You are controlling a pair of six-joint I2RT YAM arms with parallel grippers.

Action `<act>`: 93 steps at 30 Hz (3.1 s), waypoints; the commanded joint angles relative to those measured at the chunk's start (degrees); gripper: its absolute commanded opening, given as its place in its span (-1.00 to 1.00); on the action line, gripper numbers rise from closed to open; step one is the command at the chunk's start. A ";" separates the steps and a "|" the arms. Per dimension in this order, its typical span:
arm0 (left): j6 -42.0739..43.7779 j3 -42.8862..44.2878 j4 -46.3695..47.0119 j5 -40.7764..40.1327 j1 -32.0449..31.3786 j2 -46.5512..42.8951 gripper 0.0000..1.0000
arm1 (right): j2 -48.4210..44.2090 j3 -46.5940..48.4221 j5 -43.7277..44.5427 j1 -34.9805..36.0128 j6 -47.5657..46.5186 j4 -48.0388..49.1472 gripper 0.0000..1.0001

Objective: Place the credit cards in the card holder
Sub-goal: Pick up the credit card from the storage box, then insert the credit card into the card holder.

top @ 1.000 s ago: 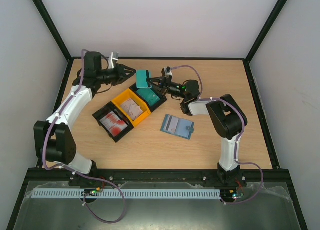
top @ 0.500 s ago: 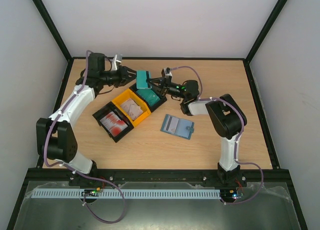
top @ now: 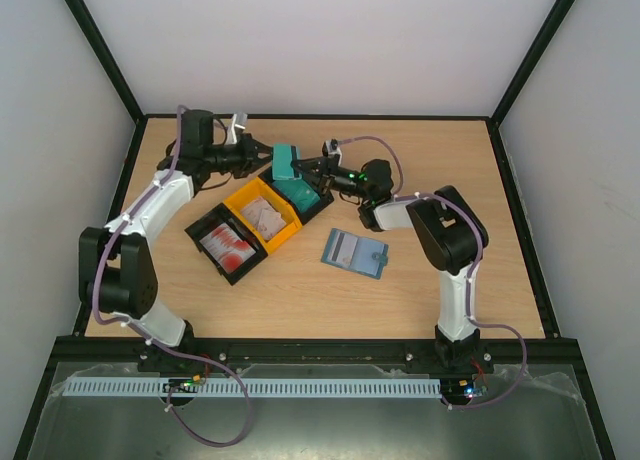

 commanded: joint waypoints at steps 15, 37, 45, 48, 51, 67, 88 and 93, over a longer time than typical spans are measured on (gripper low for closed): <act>-1.99 -8.42 3.90 2.28 -0.20 7.16 -0.95 | 5.96 -5.64 3.97 0.28 -1.48 -3.40 -0.83; 0.51 -6.26 -1.98 -4.80 2.73 9.48 -0.95 | 5.05 -2.37 7.84 -1.58 -11.88 -27.61 -0.27; 5.37 -5.68 -8.22 -8.06 2.81 4.67 -0.95 | -3.92 -2.05 13.63 -1.66 -27.86 -49.30 -0.05; 6.94 -5.32 -8.52 -6.94 2.46 2.27 -0.95 | -8.90 -3.74 15.07 -1.66 -31.94 -53.04 0.07; 9.55 -3.83 -9.51 -6.33 0.20 0.26 -0.95 | -13.48 -5.62 15.22 -1.66 -36.03 -55.09 0.17; 5.30 -6.04 1.13 1.54 -12.35 -7.91 -0.95 | -40.27 -25.94 3.08 -0.94 -42.95 -39.55 0.51; -5.63 -13.76 16.23 1.26 -21.50 -16.79 -0.35 | -52.61 -30.98 11.69 0.28 -30.52 -31.14 -0.96; -7.58 -16.04 18.50 0.04 -23.06 -18.61 -0.70 | -53.49 -29.89 12.92 0.28 -30.78 -33.51 -0.96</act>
